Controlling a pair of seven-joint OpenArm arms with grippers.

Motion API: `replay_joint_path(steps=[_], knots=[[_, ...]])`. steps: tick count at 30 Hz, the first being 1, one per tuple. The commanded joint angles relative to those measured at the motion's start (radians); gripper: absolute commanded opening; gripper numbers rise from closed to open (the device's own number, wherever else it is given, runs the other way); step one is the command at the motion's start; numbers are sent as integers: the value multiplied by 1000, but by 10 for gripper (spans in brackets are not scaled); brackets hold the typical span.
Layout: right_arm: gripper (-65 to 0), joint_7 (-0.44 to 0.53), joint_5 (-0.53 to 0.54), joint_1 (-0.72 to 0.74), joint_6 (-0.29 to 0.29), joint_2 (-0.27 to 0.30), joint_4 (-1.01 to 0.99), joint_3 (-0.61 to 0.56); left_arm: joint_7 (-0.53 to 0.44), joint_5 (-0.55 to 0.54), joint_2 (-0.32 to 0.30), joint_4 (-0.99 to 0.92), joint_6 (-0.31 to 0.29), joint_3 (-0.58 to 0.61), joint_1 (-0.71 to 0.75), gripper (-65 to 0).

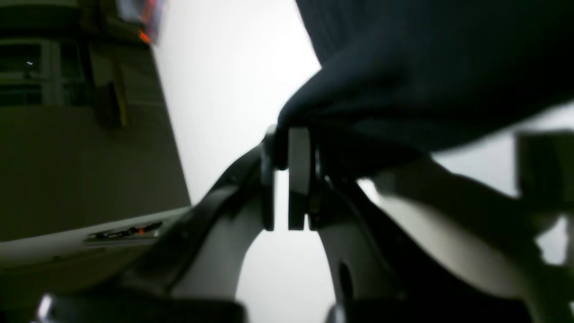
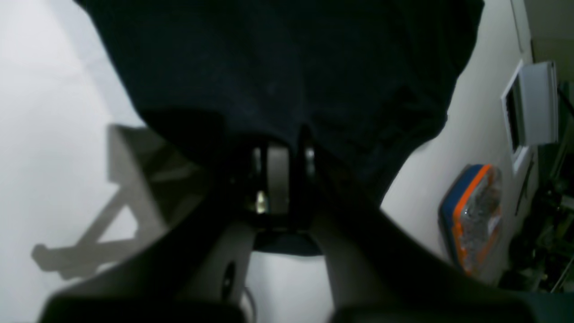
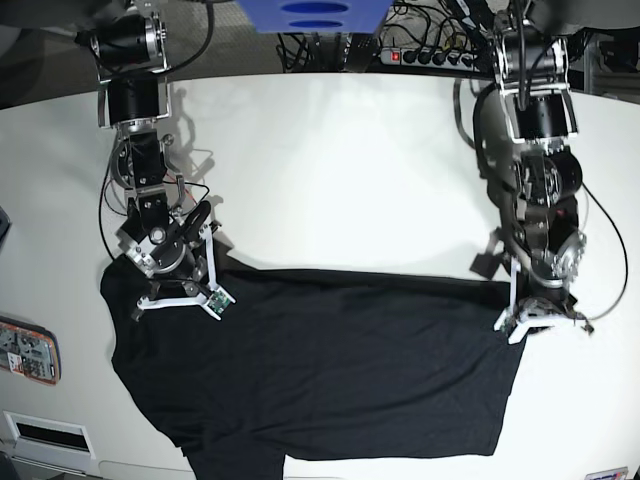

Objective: Fold the T-shirt properly
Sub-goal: 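Lift both held edges and carry them across the shirt body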

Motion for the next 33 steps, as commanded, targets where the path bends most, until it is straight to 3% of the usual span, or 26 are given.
replay_joint_path(steps=[1,4,8,14,25,33], knots=[[-650,32,-4,50,-11,4,10,4,-2,11,-15,-6,46,-4,-36,-650],[-650,44,-4,127,-11,4,2,4,-2,13,-26,-52,118,-4,-73,-650],[-650,50,-4,174,-11,4,-10,4,-3,13,-46,-86,154,1,-102,-650],[-650,96,-4,177,-11,6,-167,4,-6,13,-49,-127,154,84,-106,-650],[-650,243,-4,314,-12,6,-441,4,-6,13,-127,-267,154,254,-142,-650],[-650,357,-4,435,-12,4,-676,4,-6,13,-130,-419,154,430,-281,-650]])
